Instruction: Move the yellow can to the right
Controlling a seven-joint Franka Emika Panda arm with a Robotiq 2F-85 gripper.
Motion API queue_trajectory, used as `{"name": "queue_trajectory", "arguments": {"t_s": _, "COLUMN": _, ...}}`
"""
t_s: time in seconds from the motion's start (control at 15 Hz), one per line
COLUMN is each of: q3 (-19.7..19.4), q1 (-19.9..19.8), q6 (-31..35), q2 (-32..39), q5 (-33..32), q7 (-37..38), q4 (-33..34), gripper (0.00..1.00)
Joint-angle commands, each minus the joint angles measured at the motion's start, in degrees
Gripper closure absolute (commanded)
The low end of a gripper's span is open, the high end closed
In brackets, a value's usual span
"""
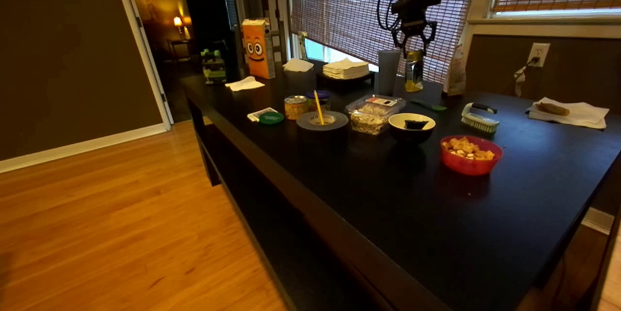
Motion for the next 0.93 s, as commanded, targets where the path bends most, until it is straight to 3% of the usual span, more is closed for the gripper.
{"name": "queue_trajectory", "arguments": {"t_s": 0.0, "q3": -1.3, "q1": -2.0, "q6": 0.7, "q2": -2.1, "q5": 1.9, "q7": 3.8, "q4": -3.2, "gripper": 0.62}}
{"name": "queue_trajectory", "arguments": {"t_s": 0.4, "q3": -1.6, "q1": -6.1, "q6": 3.9, "q2": -4.3, "q5": 6.6, "q7": 9.0, "q4": -10.5, "gripper": 0.62}}
{"name": "queue_trajectory", "arguments": {"t_s": 0.87, "q3": -6.4, "q1": -5.3, "q6": 18.9, "q2": -8.5, "q5": 7.7, "q7": 20.2, "q4": -24.1, "gripper": 0.62}}
